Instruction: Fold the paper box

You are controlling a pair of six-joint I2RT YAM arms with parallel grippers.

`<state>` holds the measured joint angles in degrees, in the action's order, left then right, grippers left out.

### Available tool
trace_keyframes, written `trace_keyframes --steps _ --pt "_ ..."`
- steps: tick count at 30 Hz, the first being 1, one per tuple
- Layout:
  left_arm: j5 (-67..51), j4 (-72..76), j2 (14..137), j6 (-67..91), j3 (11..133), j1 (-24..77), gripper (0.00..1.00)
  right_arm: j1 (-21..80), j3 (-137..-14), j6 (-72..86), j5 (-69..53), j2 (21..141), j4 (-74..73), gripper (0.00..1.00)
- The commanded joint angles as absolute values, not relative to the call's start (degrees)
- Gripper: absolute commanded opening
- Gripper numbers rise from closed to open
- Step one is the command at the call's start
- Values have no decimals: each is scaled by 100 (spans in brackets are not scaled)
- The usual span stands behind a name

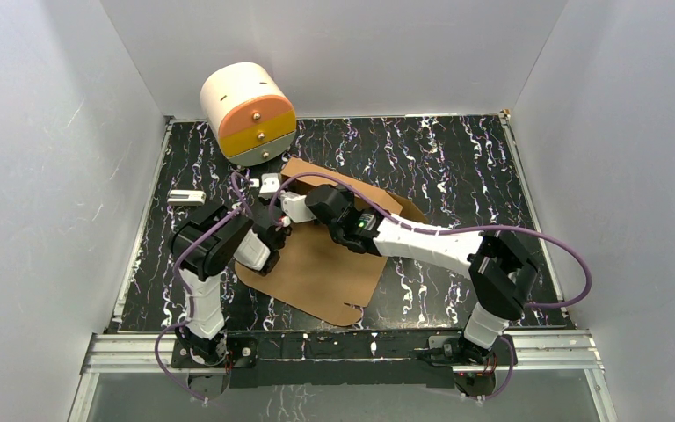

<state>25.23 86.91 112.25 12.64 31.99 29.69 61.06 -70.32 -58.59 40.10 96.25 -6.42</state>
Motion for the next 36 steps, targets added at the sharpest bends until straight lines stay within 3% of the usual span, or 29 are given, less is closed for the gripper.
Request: trace_keyframes --steps 1,21,27,36 --pt "3226 9570 10563 1401 3122 2918 20 6201 -6677 -5539 3270 9843 -1593 0" --pt "3890 9141 10122 1622 2724 2918 21 5998 -6617 -5363 2633 9670 -1246 0" --pt "3534 9108 9727 925 2468 2919 28 5986 -6596 -5453 2592 9713 -674 0" --pt "3462 8625 9275 817 2084 2918 42 5976 -6794 -5285 2615 9691 -421 33"
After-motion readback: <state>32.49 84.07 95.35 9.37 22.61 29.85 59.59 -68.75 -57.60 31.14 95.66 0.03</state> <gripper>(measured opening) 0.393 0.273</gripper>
